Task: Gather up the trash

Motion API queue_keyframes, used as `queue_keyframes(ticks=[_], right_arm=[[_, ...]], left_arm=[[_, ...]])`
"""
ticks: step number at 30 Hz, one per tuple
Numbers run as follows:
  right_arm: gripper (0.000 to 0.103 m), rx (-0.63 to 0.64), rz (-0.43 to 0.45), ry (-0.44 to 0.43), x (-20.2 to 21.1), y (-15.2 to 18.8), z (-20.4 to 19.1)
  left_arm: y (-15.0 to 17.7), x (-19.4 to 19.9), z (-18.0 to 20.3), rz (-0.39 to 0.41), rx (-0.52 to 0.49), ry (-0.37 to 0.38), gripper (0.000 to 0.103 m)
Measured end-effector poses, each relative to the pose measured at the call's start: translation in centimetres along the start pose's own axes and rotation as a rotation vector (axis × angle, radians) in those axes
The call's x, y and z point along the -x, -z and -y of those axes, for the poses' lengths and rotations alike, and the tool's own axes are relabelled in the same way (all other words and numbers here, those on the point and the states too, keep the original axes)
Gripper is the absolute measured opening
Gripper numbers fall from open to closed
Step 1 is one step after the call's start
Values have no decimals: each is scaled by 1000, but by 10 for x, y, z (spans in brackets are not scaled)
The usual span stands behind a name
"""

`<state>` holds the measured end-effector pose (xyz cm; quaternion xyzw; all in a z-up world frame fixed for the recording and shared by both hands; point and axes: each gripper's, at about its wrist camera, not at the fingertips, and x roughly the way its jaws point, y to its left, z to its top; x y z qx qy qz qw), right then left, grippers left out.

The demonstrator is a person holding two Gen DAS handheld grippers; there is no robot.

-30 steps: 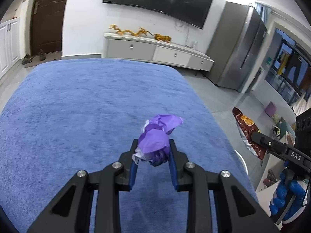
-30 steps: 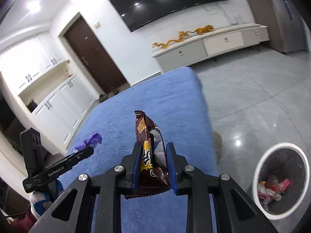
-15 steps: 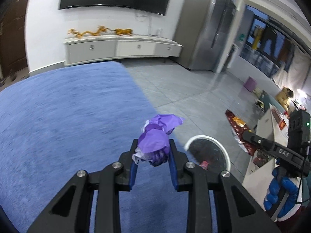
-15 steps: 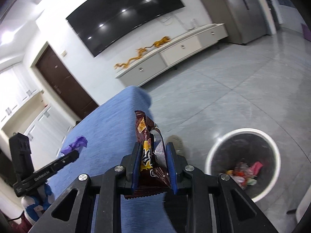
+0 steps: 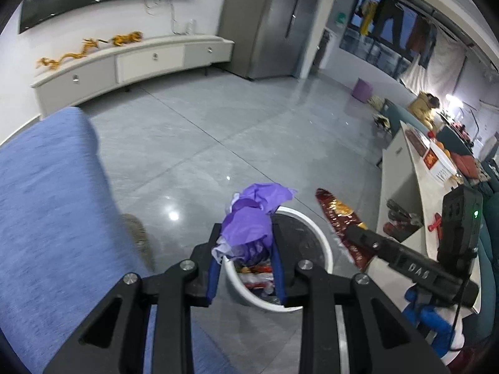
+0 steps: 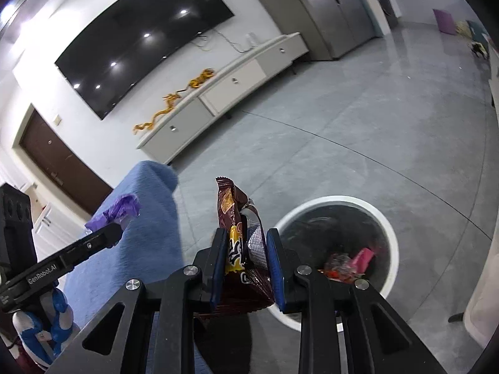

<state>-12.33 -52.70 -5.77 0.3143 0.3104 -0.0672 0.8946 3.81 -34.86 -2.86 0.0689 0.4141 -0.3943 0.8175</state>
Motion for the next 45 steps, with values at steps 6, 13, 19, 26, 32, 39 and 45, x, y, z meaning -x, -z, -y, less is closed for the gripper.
queue_keyframes(ticks=[6, 13, 19, 26, 32, 39, 45], right_arm=[[27, -42, -19, 45, -14, -5, 27], [34, -82, -35, 86, -24, -5, 48], [39, -102, -43, 125, -24, -4, 61], [49, -97, -47, 148, -21, -1, 63], [51, -89, -35, 149, -17, -3, 51], [55, -32, -16, 158, -5, -3, 27], [56, 14, -6, 151, 3, 3, -2]], left_arm=[[-10, -40, 29, -51, -12, 63, 27], [-19, -74, 46, -87, 10, 114, 35], [-20, -84, 50, -81, 27, 122, 59], [-18, -81, 50, -77, 30, 107, 59], [-11, -61, 41, -47, 33, 58, 59], [1, -24, 22, 15, 45, -31, 59], [12, 11, 0, 60, 82, -87, 60]])
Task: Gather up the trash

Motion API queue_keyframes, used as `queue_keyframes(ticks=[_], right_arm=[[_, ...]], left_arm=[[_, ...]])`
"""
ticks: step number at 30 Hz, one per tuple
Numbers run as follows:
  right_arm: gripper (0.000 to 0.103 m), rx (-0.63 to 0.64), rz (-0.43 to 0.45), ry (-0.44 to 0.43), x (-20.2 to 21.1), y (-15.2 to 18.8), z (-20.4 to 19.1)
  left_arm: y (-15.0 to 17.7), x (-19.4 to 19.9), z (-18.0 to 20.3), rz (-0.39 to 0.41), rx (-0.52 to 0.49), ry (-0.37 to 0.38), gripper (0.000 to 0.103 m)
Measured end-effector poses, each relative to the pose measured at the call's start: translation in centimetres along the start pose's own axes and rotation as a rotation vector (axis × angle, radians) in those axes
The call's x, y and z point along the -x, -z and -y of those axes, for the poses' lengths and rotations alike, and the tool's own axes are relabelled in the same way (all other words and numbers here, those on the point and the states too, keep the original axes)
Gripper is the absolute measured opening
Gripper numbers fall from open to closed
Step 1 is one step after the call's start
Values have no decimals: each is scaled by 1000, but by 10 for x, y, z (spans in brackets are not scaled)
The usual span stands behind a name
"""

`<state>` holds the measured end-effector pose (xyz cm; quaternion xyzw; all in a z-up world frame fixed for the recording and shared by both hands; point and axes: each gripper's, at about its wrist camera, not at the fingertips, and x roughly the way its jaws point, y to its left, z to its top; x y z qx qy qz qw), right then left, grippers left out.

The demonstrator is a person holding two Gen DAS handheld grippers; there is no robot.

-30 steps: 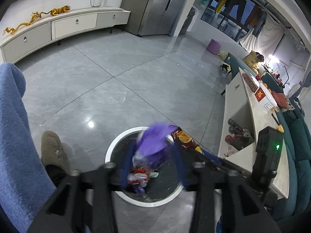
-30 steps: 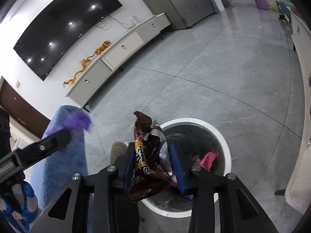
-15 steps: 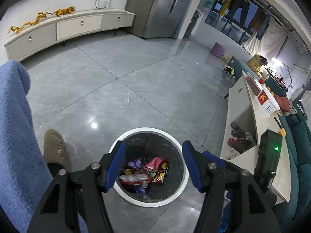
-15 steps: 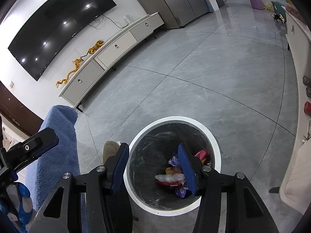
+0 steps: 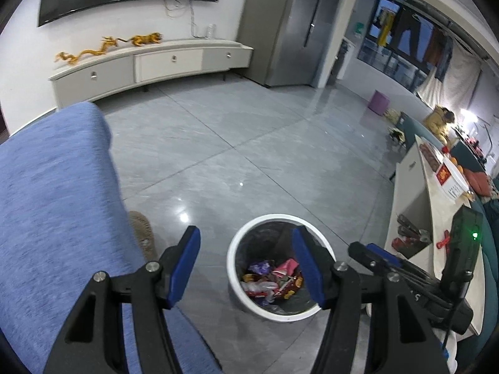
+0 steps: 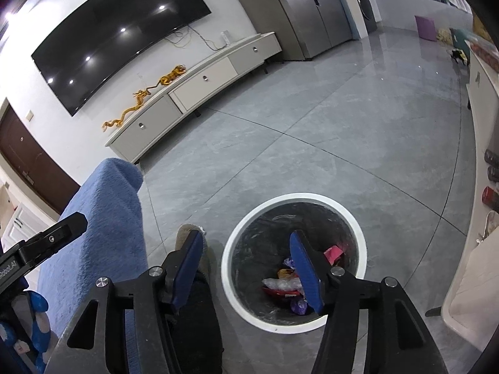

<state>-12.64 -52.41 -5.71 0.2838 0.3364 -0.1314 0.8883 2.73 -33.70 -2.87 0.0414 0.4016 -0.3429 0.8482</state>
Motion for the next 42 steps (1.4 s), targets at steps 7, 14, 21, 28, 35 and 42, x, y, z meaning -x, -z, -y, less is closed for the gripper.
queue_keyframes(ticks=[7, 14, 21, 28, 35, 42], right_arm=[[62, 75, 1, -3, 12, 9, -36], [68, 169, 5, -14, 18, 20, -76], [72, 281, 29, -24, 24, 33, -116], [78, 372, 80, -17, 33, 47, -149], [81, 413, 98, -31, 40, 59, -164], [83, 449, 118, -47, 46, 65, -177]], left_arm=[[16, 46, -34, 67, 46, -73, 62], [29, 90, -67, 132, 94, -143, 65], [45, 121, -98, 182, 148, -213, 67], [57, 146, -119, 231, 183, -271, 67], [71, 166, -130, 263, 208, -314, 67], [80, 184, -135, 290, 219, -345, 68]])
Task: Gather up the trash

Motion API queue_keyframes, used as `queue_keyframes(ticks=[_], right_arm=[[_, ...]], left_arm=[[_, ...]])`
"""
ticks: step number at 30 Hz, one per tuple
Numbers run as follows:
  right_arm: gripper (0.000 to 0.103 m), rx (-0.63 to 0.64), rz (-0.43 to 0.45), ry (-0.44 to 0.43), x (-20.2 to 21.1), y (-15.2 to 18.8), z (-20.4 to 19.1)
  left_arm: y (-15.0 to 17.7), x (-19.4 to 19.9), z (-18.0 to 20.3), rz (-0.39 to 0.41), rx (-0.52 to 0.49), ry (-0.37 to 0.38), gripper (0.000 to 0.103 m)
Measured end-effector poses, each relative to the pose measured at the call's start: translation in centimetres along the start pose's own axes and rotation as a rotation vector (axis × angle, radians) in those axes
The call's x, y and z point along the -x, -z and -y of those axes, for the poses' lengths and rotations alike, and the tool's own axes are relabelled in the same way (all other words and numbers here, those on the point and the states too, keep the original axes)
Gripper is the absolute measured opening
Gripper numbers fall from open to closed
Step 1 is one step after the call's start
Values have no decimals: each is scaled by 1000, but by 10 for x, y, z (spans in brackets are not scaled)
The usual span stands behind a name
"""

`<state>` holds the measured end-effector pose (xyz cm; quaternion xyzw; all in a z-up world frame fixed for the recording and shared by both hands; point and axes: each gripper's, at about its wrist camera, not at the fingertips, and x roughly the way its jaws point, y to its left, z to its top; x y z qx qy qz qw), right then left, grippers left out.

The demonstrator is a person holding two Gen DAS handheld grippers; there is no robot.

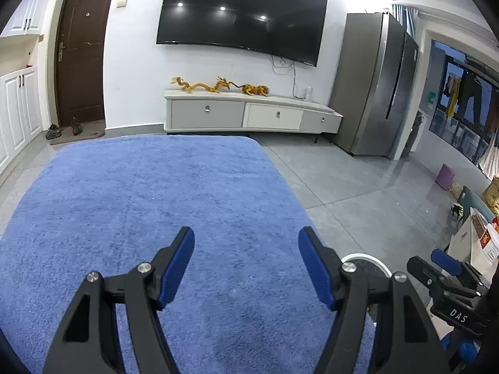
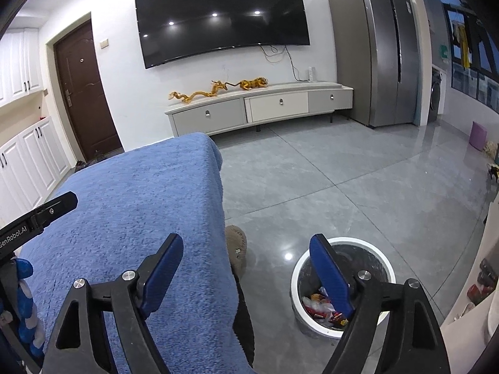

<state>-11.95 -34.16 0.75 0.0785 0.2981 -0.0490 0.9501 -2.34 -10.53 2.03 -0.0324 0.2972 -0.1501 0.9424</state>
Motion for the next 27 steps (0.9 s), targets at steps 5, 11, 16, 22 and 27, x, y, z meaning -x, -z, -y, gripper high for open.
queue_keyframes(ticks=[5, 11, 16, 22, 27], right_arm=[[84, 20, 21, -8, 6, -3, -11], [85, 41, 43, -18, 13, -7, -19], [86, 51, 58, -26, 17, -7, -23], [87, 57, 67, -24, 17, -8, -27], [87, 71, 63, -16, 12, -8, -32]], left_arm=[[-1, 11, -8, 21, 7, -20, 68], [2, 23, -14, 37, 11, -41, 68], [1, 35, -11, 55, 9, -59, 68], [-1, 48, -12, 89, 7, -95, 68], [-1, 47, -15, 103, 9, -118, 68]])
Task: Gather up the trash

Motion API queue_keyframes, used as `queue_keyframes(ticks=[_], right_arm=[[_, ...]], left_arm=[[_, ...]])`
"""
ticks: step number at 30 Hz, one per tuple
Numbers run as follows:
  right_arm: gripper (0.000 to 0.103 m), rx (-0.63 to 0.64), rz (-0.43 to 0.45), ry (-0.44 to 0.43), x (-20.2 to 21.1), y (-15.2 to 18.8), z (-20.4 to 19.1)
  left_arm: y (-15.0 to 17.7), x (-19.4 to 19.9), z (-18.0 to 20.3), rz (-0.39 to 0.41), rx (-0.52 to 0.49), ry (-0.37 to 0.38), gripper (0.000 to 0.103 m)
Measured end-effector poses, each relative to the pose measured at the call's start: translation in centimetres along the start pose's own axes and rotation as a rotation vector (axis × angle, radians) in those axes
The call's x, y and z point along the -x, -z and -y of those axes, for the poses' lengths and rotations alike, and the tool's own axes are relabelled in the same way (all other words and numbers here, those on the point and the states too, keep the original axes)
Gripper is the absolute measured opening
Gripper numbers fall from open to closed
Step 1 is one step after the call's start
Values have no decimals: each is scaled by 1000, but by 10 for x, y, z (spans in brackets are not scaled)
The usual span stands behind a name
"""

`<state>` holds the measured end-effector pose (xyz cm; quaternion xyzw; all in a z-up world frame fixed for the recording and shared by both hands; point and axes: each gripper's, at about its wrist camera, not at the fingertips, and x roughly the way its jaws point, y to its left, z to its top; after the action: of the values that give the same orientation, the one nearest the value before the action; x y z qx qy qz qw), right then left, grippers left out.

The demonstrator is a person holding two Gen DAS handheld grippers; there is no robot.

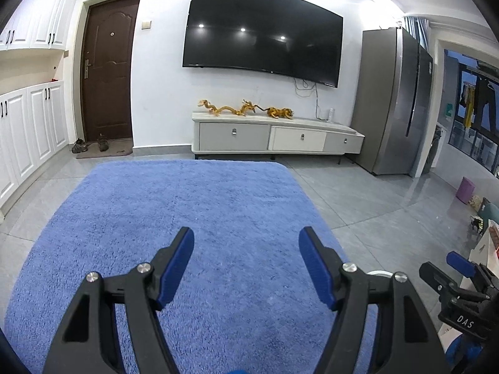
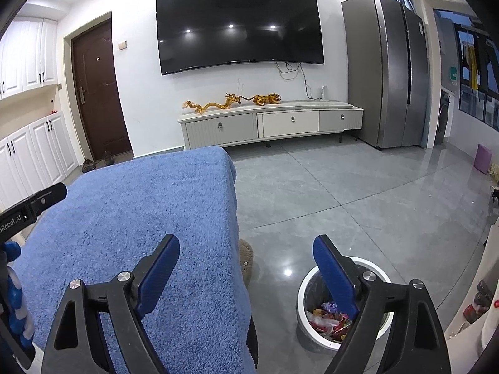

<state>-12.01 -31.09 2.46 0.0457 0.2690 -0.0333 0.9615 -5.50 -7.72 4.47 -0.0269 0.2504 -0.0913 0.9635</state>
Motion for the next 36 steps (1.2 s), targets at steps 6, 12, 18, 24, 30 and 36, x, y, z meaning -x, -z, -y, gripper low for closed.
queue_keyframes(ticks=[6, 12, 18, 24, 30, 36], right_arm=[[88, 19, -2, 18, -3, 1, -3], [88, 24, -8, 29, -10, -1, -1], [89, 24, 4, 41, -14, -5, 0], [90, 41, 4, 42, -19, -5, -4], [93, 35, -3, 47, -24, -2, -3], [95, 28, -5, 51, -25, -1, -1]], left_arm=[[1, -8, -2, 0, -2, -13, 68], [0, -15, -2, 7, -14, -41, 68], [-3, -21, -4, 29, -12, -68, 72], [0, -23, -4, 45, -28, -85, 72], [5, -23, 1, 41, -49, -66, 72], [4, -25, 5, 32, -62, -51, 72]])
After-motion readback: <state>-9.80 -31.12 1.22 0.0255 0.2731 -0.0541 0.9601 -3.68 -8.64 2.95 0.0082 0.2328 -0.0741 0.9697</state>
